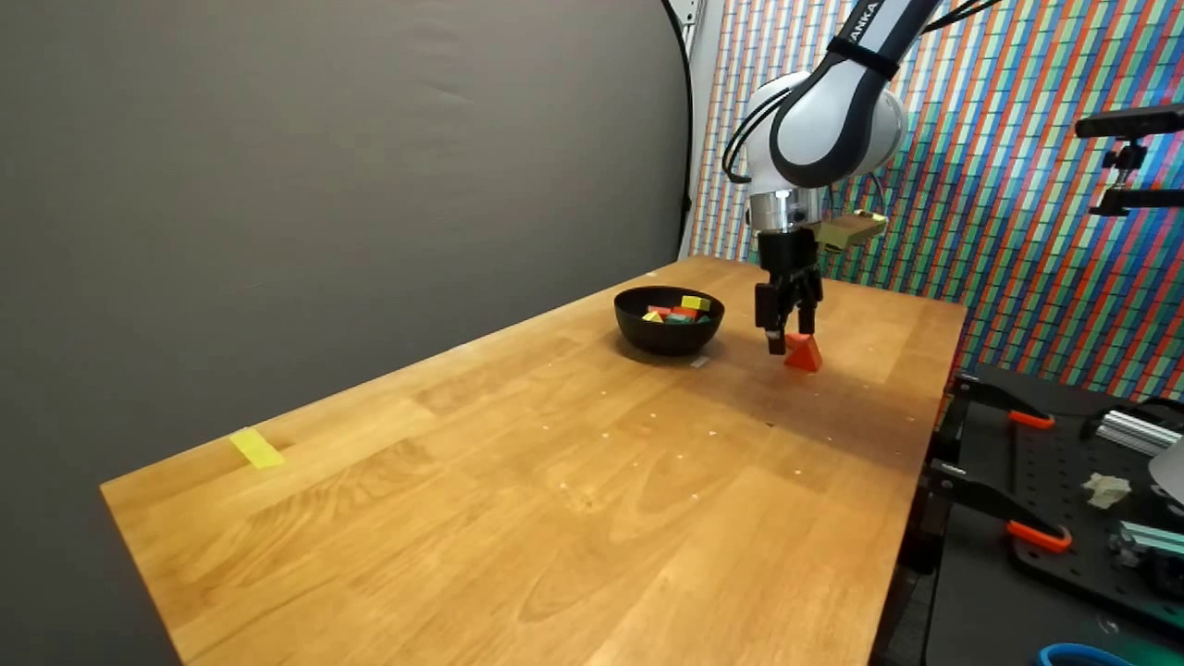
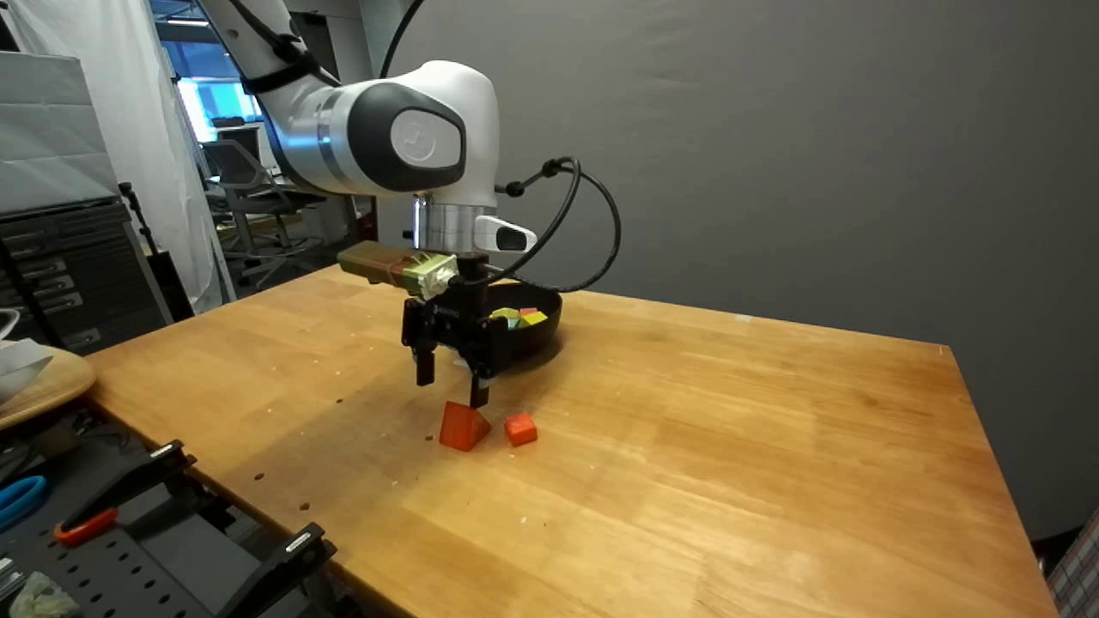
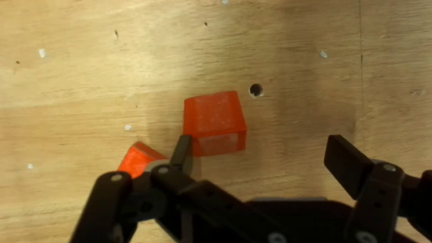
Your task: Put the colored things in the bowl
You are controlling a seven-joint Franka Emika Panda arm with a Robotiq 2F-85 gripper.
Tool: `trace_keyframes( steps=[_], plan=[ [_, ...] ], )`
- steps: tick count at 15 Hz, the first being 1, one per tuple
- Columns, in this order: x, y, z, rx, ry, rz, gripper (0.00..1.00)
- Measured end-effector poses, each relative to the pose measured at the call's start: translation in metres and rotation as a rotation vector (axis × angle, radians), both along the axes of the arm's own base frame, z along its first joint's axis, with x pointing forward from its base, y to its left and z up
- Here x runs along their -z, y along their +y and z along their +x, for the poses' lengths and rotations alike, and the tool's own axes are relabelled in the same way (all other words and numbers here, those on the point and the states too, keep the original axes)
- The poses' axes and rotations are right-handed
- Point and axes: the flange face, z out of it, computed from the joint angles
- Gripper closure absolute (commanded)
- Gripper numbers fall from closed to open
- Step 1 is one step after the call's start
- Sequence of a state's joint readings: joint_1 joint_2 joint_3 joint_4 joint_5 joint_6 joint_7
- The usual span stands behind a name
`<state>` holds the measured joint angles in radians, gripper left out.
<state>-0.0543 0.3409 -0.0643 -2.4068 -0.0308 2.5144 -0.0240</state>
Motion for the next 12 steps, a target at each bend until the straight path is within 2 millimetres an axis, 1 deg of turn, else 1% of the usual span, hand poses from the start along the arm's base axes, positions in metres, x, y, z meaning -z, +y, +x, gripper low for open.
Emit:
trace_keyframes(
  steps=[5, 8, 12],
  plan=[
    [0.000, -0.005, -0.007, 0.040, -0.059, -0.012, 0.00],
    [-0.006, -0.014, -0.012, 0.093, -0.108, -0.029, 0.00],
    [-0.013, -0.026, -0.027, 0.158, -0.148, -0.046, 0.00]
  ],
)
